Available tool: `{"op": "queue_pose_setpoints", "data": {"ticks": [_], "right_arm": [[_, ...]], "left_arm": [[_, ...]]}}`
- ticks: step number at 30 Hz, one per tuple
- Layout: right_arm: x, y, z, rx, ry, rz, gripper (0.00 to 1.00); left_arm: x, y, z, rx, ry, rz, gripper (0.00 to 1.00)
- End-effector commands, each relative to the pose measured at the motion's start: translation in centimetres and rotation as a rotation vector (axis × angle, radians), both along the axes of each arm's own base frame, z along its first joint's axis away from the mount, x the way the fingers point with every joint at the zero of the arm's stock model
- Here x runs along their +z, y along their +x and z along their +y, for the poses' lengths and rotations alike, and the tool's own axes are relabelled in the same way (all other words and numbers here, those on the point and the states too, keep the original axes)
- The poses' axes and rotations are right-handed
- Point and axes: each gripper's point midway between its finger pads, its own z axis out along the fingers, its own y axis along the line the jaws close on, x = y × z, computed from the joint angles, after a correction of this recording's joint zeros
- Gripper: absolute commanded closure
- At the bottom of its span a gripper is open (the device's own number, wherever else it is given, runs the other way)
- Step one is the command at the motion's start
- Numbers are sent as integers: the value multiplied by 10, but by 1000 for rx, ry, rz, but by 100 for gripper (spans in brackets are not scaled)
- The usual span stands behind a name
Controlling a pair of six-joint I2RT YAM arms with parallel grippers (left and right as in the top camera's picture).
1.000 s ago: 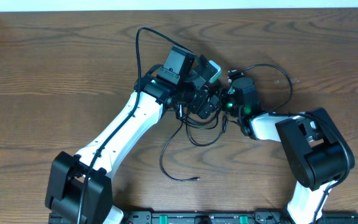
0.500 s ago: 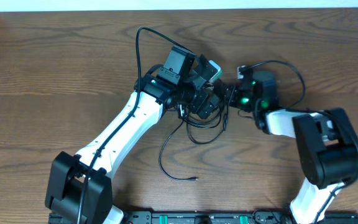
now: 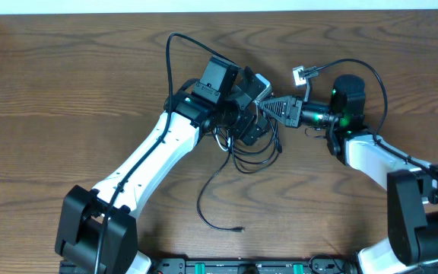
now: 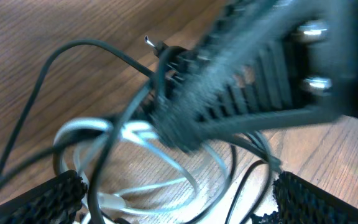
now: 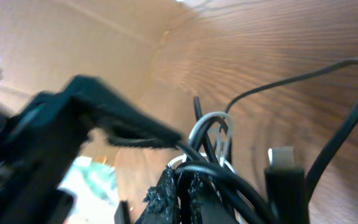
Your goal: Untangle cables
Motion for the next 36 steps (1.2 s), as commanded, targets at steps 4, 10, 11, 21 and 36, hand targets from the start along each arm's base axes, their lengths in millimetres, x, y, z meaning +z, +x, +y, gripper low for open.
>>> {"op": "queue_pose_setpoints", "data": {"ticks": [4,10,11,21,36], "right_arm": [[40,-28,-4,146,64,-106,99],[42,-25,-18,136,70,-113,99],[42,-23,-21,129,71,-112,99],[48,-27,-54,156,111,-115,99],[49,-30,-61,176,114,-156,99]], "left_arm": [[0,3,2,9,9,-8,2],[0,3,2,9,9,-8,2],[-1,3,2,9,9,-8,2],[-1,3,2,9,9,-8,2],[1,16,7,46,38,-60,2]]}}
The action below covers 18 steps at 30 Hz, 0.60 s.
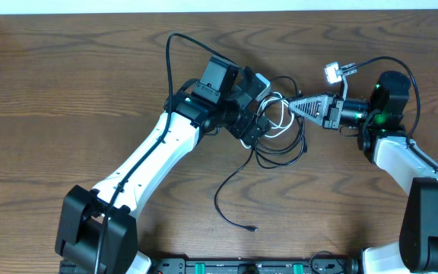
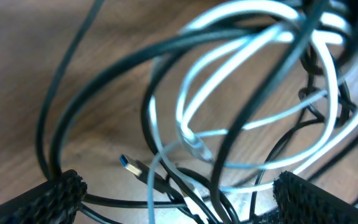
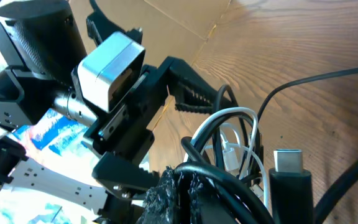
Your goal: Untangle cables
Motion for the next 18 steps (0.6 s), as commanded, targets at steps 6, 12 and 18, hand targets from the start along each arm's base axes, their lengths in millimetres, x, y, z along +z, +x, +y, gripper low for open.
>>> {"op": "queue_pose_setpoints", "data": {"ticks": [6,12,18], "right_arm": [[-8,0,-2,-33,-33,-20,99],[-19,-4,2,-30,-46,35,99],[-19,-6,7,-21,-49,31,99]], "left_arm": [[3,20,8,91,27,-55,44],[3,19,7,99,15,-43,74],[5,15,2,73,-13,-25,73]]}}
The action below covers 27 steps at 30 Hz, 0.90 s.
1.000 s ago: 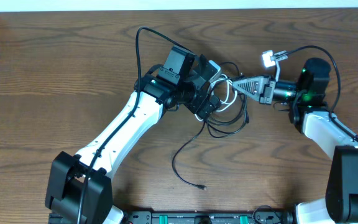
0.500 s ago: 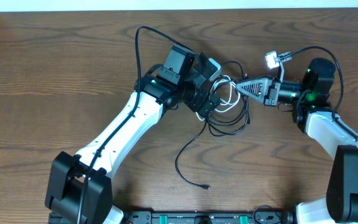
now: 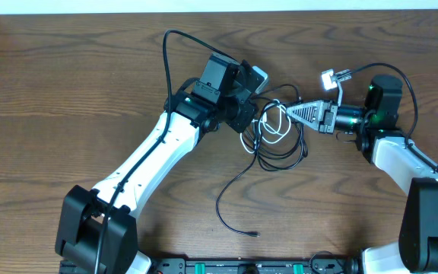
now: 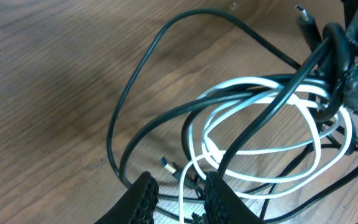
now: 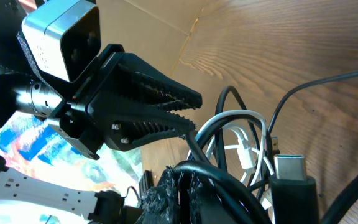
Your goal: Untangle cables
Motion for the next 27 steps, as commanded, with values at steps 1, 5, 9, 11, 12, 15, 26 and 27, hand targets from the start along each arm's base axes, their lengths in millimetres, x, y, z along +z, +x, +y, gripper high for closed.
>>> {"op": "queue_pose_setpoints", "data": {"ticks": [1,5,9,11,12,15,26,27], "right_arm": [[6,-3,4,12,-7,-44,99],[-2,11,-1,-73,-54,-39,99],[-3,14,-2,-94,-61,-32,99],[0,12,-1,-81,-46,-25,99],[3,11,0,-65,-34,-30,99],[20,2,7,5,17,-56,99],[33,-19,22,138,63,-71,99],[33,-18,22,136,61,-74,99]], "left_arm": [[3,-5,-6,-28,-42,25,73],[8,-16,-17,-88,-107,63,73],[11,-26,-23,-156,-140,80,64],[14,-37,-28,-234,-164,82,50],[15,-40,-30,-257,-172,82,37],[15,-42,-30,-270,-173,82,22],[9,-33,-23,-229,-123,59,30],[9,-33,-23,-229,-122,58,34]]}}
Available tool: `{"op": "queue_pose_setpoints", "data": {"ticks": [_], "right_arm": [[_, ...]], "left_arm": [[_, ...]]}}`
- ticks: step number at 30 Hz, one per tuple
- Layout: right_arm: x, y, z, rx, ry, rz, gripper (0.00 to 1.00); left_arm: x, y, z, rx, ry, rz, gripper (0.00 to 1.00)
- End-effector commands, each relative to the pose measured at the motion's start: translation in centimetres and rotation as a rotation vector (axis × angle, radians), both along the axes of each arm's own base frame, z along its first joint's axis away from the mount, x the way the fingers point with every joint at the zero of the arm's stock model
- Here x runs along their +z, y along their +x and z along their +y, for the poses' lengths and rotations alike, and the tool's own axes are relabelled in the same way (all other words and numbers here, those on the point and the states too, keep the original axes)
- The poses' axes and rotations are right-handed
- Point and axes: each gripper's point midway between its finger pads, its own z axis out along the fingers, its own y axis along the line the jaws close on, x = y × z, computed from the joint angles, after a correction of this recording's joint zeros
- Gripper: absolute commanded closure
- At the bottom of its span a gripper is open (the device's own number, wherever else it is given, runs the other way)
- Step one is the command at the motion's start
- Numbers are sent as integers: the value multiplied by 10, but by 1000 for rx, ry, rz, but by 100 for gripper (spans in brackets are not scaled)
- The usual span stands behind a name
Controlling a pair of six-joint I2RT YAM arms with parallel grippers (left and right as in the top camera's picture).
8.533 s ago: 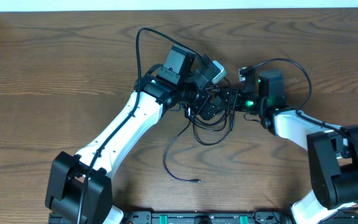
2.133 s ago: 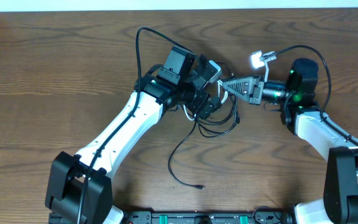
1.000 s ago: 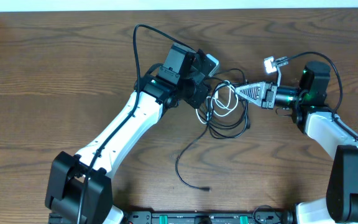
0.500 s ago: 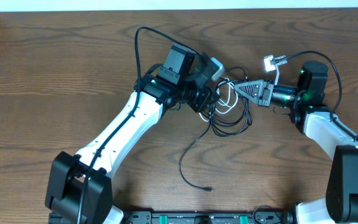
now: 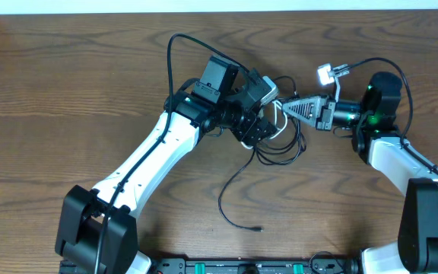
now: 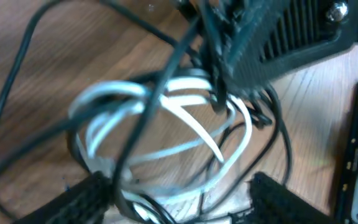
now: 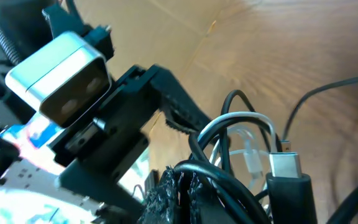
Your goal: Untangle cables
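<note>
A tangle of black cables (image 5: 278, 148) and a white cable (image 5: 278, 116) lies on the table between the two arms. My left gripper (image 5: 263, 125) is open, its fingers (image 6: 89, 194) set wide on either side of the white cable's loops (image 6: 107, 94). My right gripper (image 5: 286, 108) faces it from the right and almost touches it. In the right wrist view, that gripper (image 7: 182, 186) is shut on a black cable (image 7: 229, 186), with a silver-tipped black plug (image 7: 284, 167) just beside it.
One black cable trails toward the front and ends in a small plug (image 5: 257, 228). Another black cable arches over the left arm at the back (image 5: 170, 46). The wooden table (image 5: 67, 91) stretches to the left, with a white edge along the back.
My left gripper's fingers stood close together short of the tangle; now they are wide apart over the white loops, right against my right gripper. The right gripper keeps its hold on the black cable.
First both grippers met at the tangle, the left open and the right shut on a black cable. Then the right stood farther right, with the bundle drawn out after it. Then the left's fingers had closed up. Now they are open over the loops again.
</note>
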Motion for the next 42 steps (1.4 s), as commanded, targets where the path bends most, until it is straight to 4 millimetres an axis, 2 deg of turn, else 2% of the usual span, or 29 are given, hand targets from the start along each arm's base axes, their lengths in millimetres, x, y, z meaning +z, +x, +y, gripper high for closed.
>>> {"op": "queue_pose_setpoints", "data": {"ticks": [1,5,13,21,22,28,37,42], "right_arm": [[10,-14,8,74,19,-13,99],[11,-16,8,83,21,-10,99],[10,-15,5,77,21,-16,99],[10,-10,-7,48,22,-17,99],[8,-12,-7,55,22,-21,99],[6,-16,-7,72,26,-14,99],[5,-16,-7,73,23,-32,99],[7,-27,-5,132,43,-60,99]], "left_arm": [[-2,4,3,8,19,-18,40],[-3,6,5,15,28,-22,57],[-3,6,5,16,28,-22,67],[-3,6,5,17,29,-23,77],[-4,8,7,29,44,-31,81],[-6,11,9,42,59,-40,92],[-6,12,10,47,64,-44,93],[-9,20,17,81,97,-67,92]]}}
